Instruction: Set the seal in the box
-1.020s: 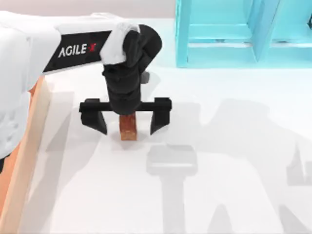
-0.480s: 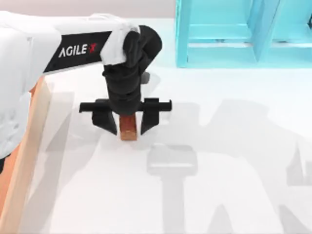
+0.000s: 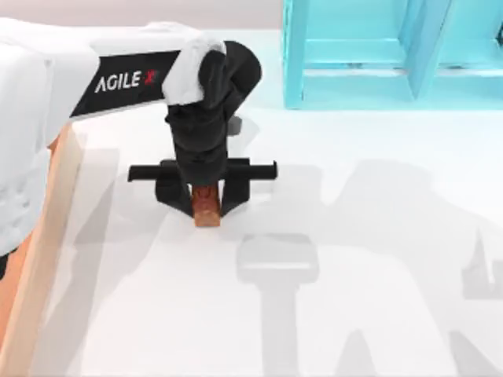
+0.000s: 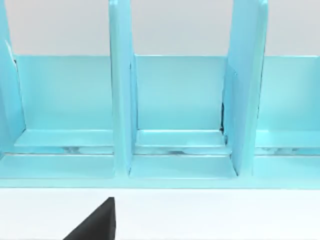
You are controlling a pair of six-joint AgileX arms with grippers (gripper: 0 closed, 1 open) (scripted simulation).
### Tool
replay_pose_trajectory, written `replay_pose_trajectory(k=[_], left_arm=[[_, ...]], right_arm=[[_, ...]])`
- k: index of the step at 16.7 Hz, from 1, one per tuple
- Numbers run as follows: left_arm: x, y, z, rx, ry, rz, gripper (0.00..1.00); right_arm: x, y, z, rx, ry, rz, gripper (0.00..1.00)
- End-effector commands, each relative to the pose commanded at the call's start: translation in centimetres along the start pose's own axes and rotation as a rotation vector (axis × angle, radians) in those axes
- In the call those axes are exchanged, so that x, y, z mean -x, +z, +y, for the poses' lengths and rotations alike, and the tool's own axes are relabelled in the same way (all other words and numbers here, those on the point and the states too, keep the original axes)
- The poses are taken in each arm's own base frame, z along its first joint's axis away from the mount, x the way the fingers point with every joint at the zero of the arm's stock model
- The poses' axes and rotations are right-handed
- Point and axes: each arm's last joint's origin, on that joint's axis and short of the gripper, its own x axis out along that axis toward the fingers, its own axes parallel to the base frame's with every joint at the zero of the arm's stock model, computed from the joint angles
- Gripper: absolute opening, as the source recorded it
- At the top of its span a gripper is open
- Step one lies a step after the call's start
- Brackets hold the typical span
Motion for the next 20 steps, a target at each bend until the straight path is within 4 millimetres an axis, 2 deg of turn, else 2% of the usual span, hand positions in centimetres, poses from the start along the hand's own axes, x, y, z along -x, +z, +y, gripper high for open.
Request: replay_pose_trajectory(k=[8,10,16,18,20], left_arm=[[0.6,0.1,-0.1,-0.001,-0.003,-0.004,0.00],[2.2,0.4,-0.2,0.001,-0.004,-0.009,0.00],[9.2,0.1,0.0,0.001,0.003,0.005,0.00],[10.0,0.0,0.0,0.000,0.000,0.000,0.00],[10.0,0.0,0.0,0.000,0.000,0.000,0.00]], right_arm=[[0.0,0.0,0.0,0.000,0.000,0.000,1.00],[0.0,0.0,0.0,0.000,0.000,0.000,1.00],[0.0,0.0,0.0,0.000,0.000,0.000,1.00],[0.0,0.0,0.0,0.000,0.000,0.000,1.00],[0.0,0.0,0.0,0.000,0.000,0.000,1.00]])
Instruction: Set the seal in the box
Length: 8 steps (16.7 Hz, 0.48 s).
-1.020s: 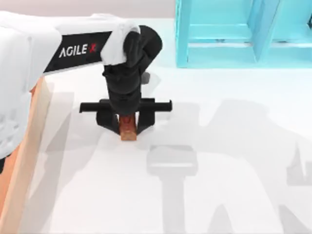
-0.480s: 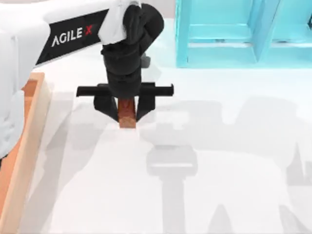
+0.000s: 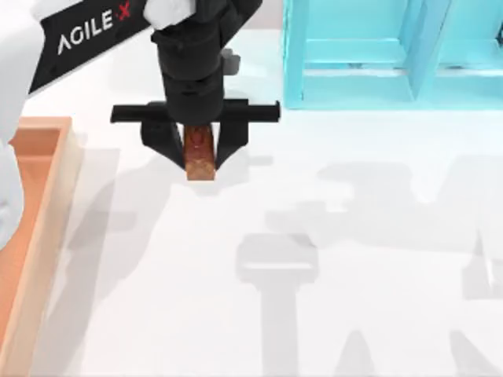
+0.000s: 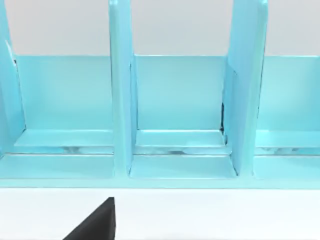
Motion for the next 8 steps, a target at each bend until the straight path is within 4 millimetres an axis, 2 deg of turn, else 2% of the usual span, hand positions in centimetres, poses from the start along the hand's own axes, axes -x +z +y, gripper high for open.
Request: replay_pose_trajectory(k=[2,4,6,8], left_arm=[[-0.2,0.1,0.2,0.001,0.002,0.003,0.00],[0.2,0.5,1.6,0.000,0.000,-0.001,0.00],[0.8,1.1,4.8,0.002,-0.001,-0.003,0.00],[1.5,1.5,9.6,0.005,0.001,0.002,0.00]], right_arm=[[0.0,0.0,0.0,0.000,0.000,0.000,1.00],[0.0,0.0,0.0,0.000,0.000,0.000,1.00],[0.0,0.0,0.0,0.000,0.000,0.000,1.00],[0.0,0.0,0.0,0.000,0.000,0.000,1.00]])
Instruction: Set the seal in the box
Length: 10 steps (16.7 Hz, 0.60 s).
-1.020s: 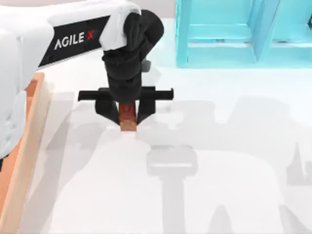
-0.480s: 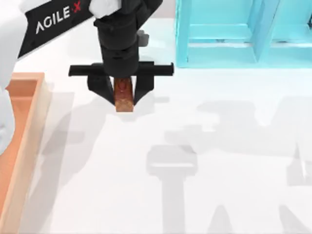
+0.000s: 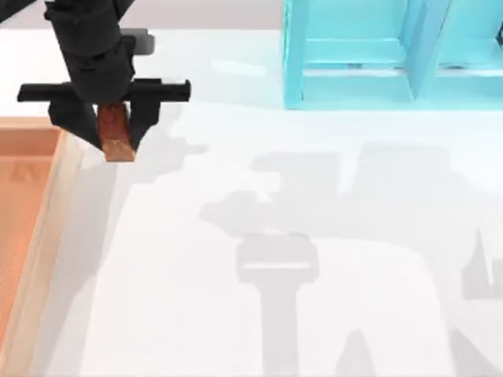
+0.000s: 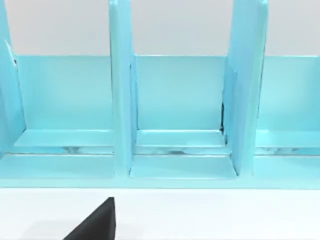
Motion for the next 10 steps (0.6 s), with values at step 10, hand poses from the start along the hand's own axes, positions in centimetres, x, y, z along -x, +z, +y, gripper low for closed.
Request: replay_pose_trajectory(k=[10], left_arm=[[2.7,-6.8,21.1,-0.005,0.002,0.001,0.00]], right_arm=[[0.0,0.0,0.0,0.000,0.000,0.000,1.00]])
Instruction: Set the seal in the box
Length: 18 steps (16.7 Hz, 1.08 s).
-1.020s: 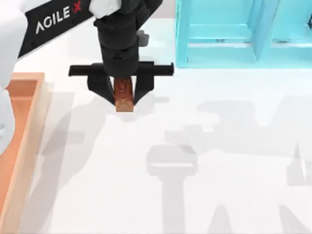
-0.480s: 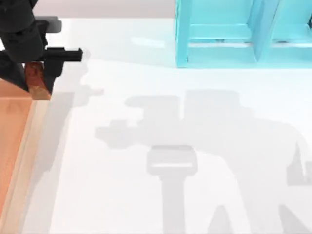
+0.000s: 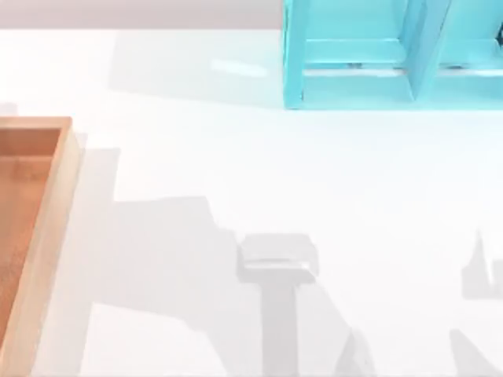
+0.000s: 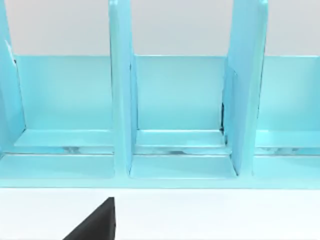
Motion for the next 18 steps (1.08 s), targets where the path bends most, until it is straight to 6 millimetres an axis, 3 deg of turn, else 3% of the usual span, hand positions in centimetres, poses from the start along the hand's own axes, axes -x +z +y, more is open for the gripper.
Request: replay_pose_trajectory(k=[6,14,18], left_arm=[[0.0,-0.2,0.3,-0.005,0.002,0.000,0.00],[-6.1,-0.3,0.4,0.000,0.001,-0.004,0.00],[-6.4,-0.4,0.4,0.000,0.000,-0.003,0.00]], right_arm=[[0.0,0.0,0.0,0.000,0.000,0.000,1.00],[0.0,0.0,0.0,0.000,0.000,0.000,1.00],[0.0,0.0,0.0,0.000,0.000,0.000,1.00]])
